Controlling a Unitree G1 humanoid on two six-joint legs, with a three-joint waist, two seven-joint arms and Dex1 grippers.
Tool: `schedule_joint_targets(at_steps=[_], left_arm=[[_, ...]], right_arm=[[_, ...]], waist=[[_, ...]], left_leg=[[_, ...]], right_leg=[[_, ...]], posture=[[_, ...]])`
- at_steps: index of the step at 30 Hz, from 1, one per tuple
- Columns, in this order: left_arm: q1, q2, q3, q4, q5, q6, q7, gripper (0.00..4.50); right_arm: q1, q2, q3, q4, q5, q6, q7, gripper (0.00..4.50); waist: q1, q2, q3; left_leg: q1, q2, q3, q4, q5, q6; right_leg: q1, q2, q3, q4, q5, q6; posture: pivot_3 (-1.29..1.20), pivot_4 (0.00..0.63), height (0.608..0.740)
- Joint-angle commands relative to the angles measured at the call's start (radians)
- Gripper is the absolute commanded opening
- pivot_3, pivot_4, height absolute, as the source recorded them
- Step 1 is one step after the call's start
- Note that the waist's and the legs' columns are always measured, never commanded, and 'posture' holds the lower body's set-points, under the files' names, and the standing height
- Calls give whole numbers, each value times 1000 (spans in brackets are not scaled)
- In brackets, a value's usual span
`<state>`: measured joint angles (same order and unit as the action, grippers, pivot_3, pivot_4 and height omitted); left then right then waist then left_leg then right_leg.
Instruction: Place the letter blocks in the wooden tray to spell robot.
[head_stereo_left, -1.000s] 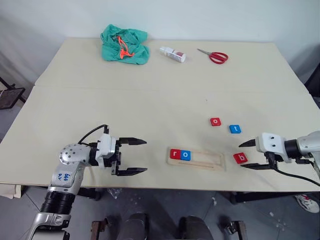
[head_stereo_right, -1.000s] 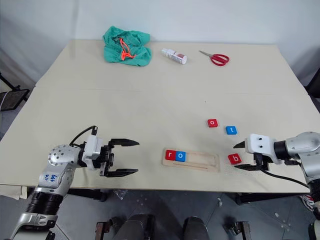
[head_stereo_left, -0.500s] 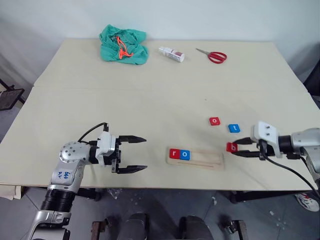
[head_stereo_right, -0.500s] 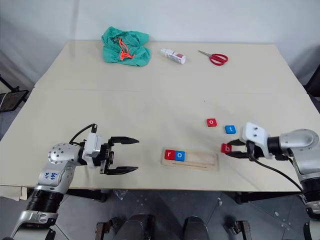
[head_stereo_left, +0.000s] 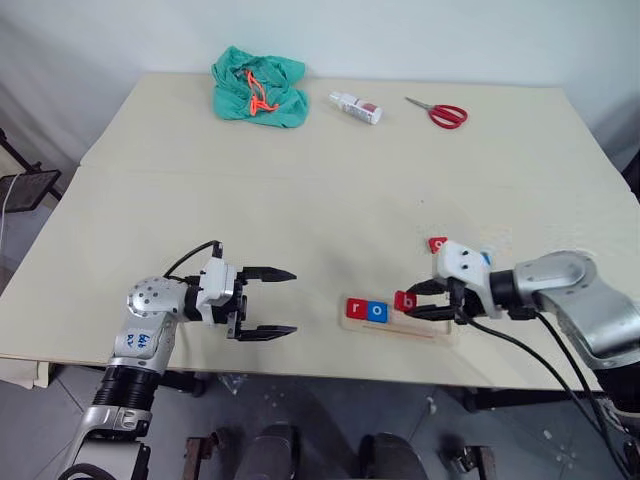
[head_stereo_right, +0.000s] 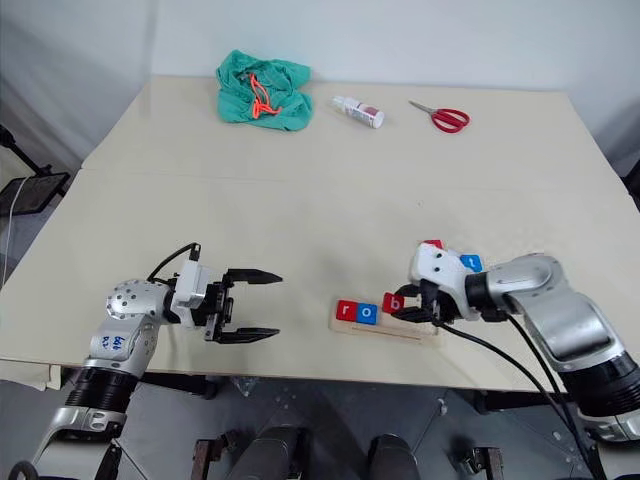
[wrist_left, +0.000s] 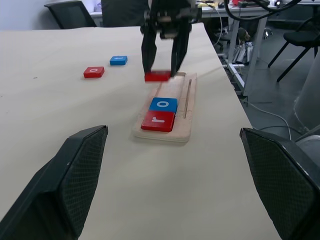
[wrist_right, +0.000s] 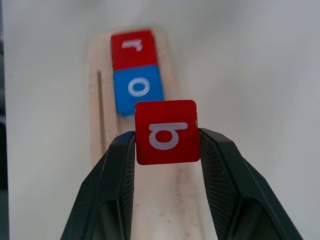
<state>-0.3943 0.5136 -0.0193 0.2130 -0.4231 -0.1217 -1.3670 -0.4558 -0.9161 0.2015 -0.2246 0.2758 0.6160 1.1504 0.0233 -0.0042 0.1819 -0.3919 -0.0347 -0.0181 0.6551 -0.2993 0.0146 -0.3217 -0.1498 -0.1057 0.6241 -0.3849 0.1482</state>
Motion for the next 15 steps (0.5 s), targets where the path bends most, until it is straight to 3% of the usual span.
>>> schedule_joint_targets(at_steps=[1, 15], left_arm=[[-9, 0, 6, -22, 0, -15, 11, 4500], [25, 6, 11, -75, -4, 0, 56, 4500]], right_arm=[[-30, 18, 17, 5, -21, -18, -4, 1482], [-28, 15, 30, -10, -34, 3, 38, 1482]], waist=[[-1, 0, 0], [-1, 0, 0]], left_leg=[[0, 0, 0, 0, 0, 0], [0, 0, 0, 0, 0, 0]], right_leg=[[0, 0, 0, 0, 0, 0], [0, 0, 0, 0, 0, 0]], posture=[[0, 150, 740], [0, 150, 740]])
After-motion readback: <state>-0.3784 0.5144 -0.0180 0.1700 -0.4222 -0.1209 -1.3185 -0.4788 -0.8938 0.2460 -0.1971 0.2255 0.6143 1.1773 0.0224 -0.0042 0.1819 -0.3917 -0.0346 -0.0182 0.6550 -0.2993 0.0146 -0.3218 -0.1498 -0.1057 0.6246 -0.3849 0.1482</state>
